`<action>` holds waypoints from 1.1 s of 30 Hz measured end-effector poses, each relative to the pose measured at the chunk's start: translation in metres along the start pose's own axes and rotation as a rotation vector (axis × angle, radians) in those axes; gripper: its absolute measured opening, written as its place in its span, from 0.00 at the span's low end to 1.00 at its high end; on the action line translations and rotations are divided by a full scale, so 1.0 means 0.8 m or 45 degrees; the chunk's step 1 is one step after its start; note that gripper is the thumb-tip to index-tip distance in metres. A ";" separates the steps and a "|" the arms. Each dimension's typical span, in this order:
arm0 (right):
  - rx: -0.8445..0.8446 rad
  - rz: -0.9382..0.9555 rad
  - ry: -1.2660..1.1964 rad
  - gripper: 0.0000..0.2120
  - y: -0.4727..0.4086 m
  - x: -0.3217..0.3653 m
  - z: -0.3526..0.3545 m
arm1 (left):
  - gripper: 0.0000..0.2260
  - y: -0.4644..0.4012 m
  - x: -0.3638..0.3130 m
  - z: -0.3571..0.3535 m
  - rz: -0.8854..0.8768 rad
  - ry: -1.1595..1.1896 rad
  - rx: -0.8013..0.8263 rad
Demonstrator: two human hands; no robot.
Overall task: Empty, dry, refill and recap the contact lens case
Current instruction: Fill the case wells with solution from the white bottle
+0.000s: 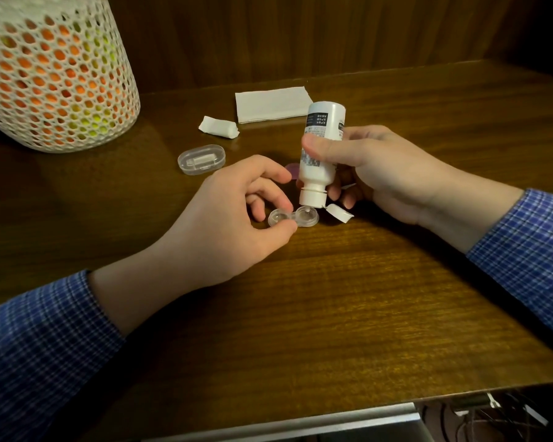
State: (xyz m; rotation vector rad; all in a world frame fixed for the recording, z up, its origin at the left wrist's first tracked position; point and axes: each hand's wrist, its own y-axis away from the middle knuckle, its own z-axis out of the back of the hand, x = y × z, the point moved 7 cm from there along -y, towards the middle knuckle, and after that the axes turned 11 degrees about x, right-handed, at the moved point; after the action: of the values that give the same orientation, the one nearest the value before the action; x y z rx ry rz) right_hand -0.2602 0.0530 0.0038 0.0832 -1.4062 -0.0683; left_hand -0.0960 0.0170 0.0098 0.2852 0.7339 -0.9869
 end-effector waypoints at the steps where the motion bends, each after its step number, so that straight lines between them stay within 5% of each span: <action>1: 0.001 0.001 0.001 0.12 0.000 0.000 0.000 | 0.23 0.000 0.000 0.000 -0.001 -0.002 -0.002; 33: -0.087 0.022 0.026 0.13 0.004 0.003 -0.004 | 0.24 -0.001 0.001 0.001 0.031 0.054 0.005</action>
State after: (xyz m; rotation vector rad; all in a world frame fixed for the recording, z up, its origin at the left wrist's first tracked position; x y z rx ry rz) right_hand -0.2567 0.0558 0.0063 0.0147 -1.3826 -0.1007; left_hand -0.0962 0.0155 0.0102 0.3188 0.7657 -0.9621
